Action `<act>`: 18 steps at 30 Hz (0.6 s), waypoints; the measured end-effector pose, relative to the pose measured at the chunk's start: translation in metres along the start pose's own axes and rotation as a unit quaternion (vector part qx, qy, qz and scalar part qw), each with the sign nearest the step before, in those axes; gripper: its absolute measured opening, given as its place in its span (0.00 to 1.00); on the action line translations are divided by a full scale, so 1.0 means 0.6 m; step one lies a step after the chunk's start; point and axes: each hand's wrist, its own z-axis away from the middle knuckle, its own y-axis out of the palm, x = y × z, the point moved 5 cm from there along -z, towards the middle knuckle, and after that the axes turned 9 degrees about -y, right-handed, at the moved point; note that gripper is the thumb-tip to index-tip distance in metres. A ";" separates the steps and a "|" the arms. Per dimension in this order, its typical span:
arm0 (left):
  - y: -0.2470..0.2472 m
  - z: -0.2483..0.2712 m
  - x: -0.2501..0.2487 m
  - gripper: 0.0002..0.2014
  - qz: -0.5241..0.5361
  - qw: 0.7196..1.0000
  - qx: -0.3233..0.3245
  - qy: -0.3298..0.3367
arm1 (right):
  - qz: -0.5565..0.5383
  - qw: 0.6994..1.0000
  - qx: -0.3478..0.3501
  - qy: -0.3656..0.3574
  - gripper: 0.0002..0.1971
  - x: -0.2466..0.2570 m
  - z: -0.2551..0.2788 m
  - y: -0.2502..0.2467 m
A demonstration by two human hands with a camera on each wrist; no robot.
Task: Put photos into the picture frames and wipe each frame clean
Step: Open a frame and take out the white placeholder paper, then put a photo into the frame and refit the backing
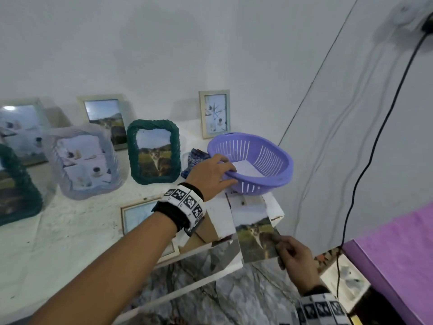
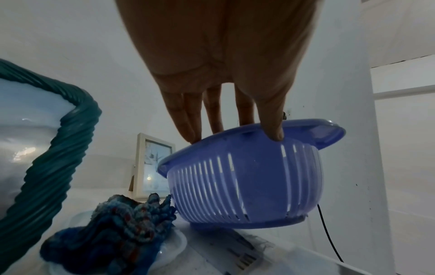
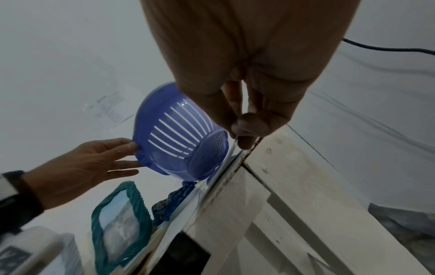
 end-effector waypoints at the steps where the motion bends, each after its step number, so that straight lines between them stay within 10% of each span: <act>1: -0.004 -0.003 0.002 0.17 0.006 1.000 0.001 -0.001 | 0.024 1.000 -0.002 -0.016 0.14 0.005 -0.018 -0.002; 18: 0.053 0.042 0.008 0.15 -0.039 0.998 -0.053 0.020 | 0.241 0.970 0.025 -0.008 0.10 0.019 -0.167 0.030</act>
